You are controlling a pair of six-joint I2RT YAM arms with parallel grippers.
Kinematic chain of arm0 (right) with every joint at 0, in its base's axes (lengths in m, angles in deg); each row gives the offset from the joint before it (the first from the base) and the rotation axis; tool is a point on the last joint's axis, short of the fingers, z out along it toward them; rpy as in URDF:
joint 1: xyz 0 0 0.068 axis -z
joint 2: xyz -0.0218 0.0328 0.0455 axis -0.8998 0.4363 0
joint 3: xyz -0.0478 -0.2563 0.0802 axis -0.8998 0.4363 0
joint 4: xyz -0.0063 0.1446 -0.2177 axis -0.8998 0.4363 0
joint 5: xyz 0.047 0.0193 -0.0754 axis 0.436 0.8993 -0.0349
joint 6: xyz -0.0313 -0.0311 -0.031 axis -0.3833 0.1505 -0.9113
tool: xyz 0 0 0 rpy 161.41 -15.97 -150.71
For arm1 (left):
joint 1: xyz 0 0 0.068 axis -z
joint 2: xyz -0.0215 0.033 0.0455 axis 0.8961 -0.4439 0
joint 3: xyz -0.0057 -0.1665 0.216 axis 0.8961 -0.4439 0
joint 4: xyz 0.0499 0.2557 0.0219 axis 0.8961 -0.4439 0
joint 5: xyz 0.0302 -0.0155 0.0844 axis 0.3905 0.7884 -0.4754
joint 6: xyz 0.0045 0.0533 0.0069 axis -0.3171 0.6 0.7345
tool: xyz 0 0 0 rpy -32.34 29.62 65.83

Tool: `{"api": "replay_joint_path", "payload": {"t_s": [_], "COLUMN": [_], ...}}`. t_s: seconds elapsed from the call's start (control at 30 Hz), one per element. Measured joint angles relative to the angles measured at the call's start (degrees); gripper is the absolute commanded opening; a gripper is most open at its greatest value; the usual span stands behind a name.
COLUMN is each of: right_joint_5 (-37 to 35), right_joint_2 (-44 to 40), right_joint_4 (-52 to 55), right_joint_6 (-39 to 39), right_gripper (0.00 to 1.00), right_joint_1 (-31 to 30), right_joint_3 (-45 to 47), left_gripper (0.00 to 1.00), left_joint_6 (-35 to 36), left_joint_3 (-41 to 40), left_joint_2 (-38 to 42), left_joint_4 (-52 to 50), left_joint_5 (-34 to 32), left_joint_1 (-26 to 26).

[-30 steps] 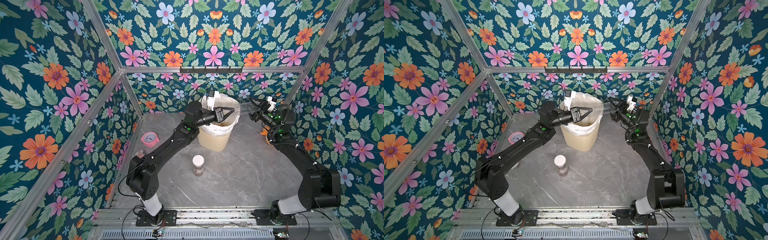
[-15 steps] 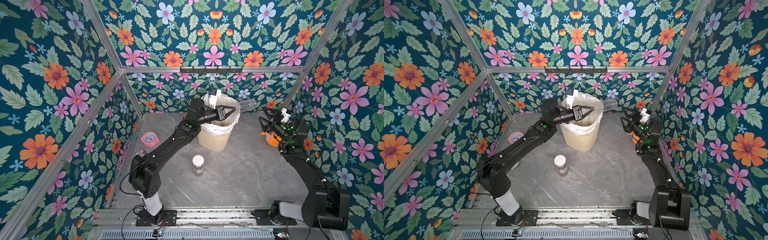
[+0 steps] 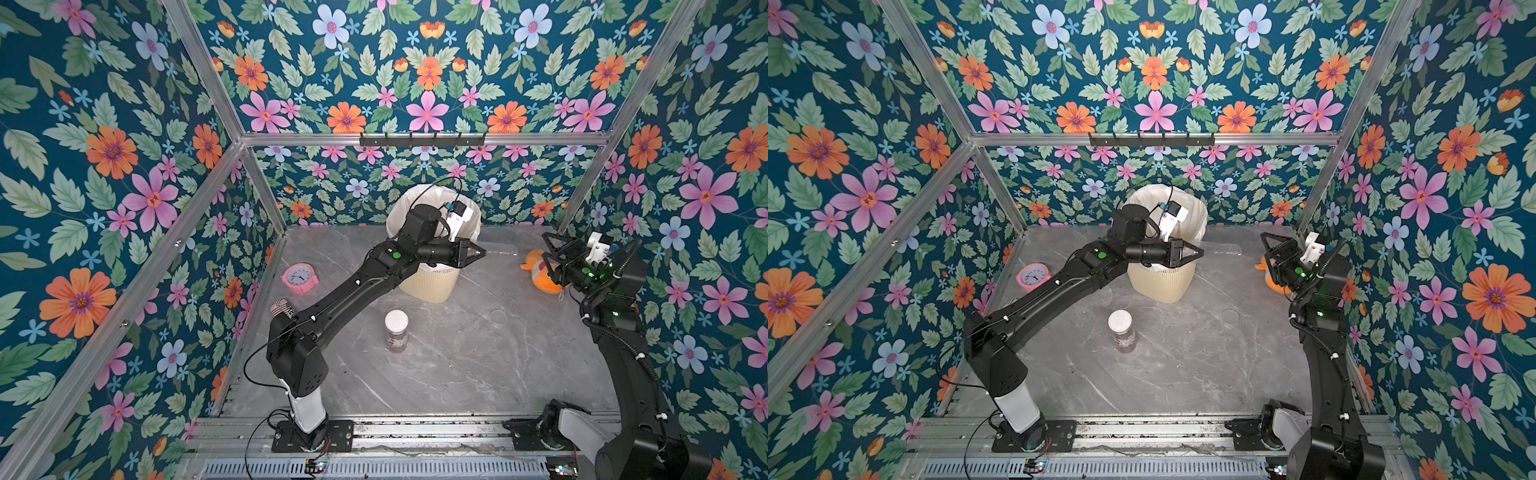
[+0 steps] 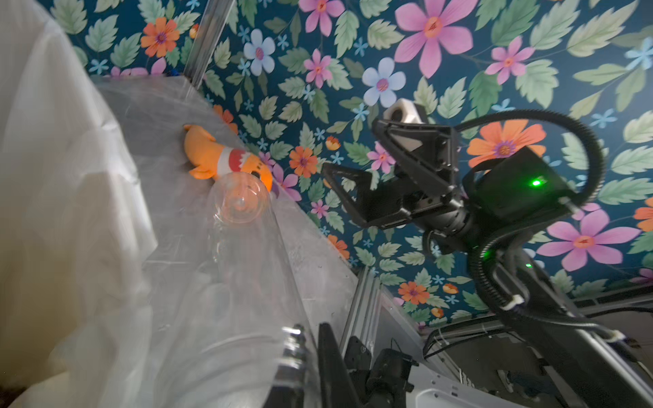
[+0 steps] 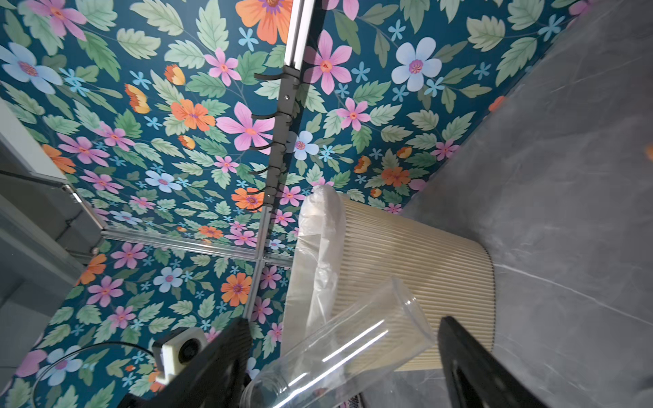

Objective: Empty the moldy dried flower tea in the jars
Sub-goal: Place the jar at the center of the board.

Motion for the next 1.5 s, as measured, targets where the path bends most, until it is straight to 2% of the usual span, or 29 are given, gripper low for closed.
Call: {"api": "replay_joint_path", "payload": {"t_s": [0.13, 0.37, 0.67, 0.87, 1.17, 1.3, 1.5], "right_joint_5": [-1.64, -2.49, -2.45, -2.45, -2.43, -2.43, -2.21], "right_joint_2": [-1.05, -0.31, 0.24, 0.24, 0.26, 0.35, 1.05], "right_joint_4": [5.44, 7.96, 8.04, 8.07, 8.17, 8.04, 7.28], "right_joint_6": [-4.31, -6.64, -7.13, -7.13, -7.13, -7.3, -7.28], "right_gripper": [0.84, 0.84, 0.84, 0.84, 0.83, 0.83, 0.83], "right_joint_1": [0.02, 0.02, 0.02, 0.02, 0.02, 0.02, 0.02], "right_joint_3": [0.0, 0.07, 0.39, 0.33, 0.09, -0.07, 0.39], "left_gripper": [0.0, 0.0, 0.0, 0.0, 0.0, 0.0, 0.0], "left_joint_6": [2.49, 5.88, 10.4, 12.15, 12.59, 14.51, 18.14], "left_joint_3": [-2.23, -8.9, -12.96, -15.74, -20.2, -21.05, -19.06], "left_joint_2": [0.2, 1.9, 6.8, 8.2, 12.63, 14.84, 15.63], "left_joint_4": [-4.92, -14.34, -25.99, -29.97, -29.18, -30.21, -38.27], "left_joint_5": [-1.4, -2.58, -13.55, -20.79, -20.41, -18.14, -19.65], "left_joint_1": [1.18, 2.84, 2.23, -1.66, -11.47, -14.97, -21.27]}}
